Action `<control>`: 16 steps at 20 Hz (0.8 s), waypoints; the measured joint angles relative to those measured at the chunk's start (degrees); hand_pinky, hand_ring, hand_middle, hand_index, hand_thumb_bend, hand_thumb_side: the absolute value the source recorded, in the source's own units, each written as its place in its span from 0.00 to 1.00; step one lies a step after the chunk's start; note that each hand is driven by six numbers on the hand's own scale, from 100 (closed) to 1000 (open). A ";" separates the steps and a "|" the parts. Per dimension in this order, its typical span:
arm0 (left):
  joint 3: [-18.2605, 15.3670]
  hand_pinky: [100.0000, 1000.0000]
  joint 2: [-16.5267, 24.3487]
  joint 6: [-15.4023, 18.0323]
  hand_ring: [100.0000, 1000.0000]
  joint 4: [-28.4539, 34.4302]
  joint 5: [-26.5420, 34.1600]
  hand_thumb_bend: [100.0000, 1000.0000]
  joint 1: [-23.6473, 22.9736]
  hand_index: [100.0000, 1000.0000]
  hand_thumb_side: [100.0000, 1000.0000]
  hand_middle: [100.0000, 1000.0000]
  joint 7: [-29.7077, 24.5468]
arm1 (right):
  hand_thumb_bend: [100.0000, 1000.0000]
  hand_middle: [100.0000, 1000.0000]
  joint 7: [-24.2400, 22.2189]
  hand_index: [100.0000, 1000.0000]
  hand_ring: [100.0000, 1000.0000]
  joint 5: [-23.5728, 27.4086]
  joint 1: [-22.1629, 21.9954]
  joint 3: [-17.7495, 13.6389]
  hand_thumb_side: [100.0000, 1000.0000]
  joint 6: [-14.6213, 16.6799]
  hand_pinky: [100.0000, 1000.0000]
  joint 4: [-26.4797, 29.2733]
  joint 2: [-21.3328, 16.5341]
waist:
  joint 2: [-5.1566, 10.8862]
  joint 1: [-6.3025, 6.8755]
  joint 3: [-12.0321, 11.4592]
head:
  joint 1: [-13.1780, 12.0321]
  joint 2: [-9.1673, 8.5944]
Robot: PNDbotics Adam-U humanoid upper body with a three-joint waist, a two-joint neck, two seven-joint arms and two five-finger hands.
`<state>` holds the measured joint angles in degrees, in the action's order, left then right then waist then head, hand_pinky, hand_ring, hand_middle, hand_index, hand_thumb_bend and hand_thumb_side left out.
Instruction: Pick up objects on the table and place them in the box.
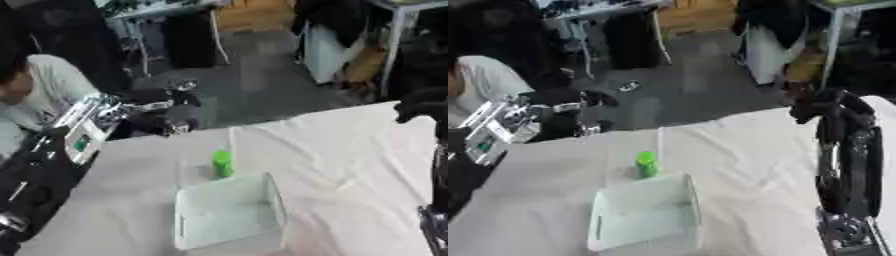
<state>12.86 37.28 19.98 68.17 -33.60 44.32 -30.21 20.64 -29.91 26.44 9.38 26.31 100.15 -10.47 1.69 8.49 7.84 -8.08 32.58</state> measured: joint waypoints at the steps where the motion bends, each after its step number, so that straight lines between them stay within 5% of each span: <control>1: 0.00 0.95 0.00 0.03 0.94 -0.01 0.00 0.15 0.00 1.00 1.00 1.00 -0.03 | 0.00 0.49 0.00 0.50 0.46 0.00 0.00 0.00 1.00 0.00 0.32 0.00 0.00 | 0.00 0.00 0.00 | 0.00 0.00; 13: 0.26 0.96 0.00 0.69 0.94 -0.52 -0.13 0.18 0.56 1.00 1.00 1.00 -1.86 | 0.00 0.49 -0.04 0.50 0.46 0.01 0.00 0.00 1.00 0.00 0.32 0.00 0.00 | 0.00 0.00 0.11 | 0.02 -0.02; 16: 1.93 0.98 0.00 1.74 0.96 -2.07 -1.51 0.34 2.78 1.00 1.00 0.99 -5.27 | 0.00 0.49 -0.20 0.50 0.46 0.02 0.00 0.12 1.00 0.07 0.32 -0.01 0.00 | 0.01 0.00 0.11 | 0.02 -0.01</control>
<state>14.79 37.28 21.72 66.10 -35.11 47.10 -35.48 20.43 -29.88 26.44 9.50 26.39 100.14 -10.47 1.70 8.49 7.95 -8.06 32.56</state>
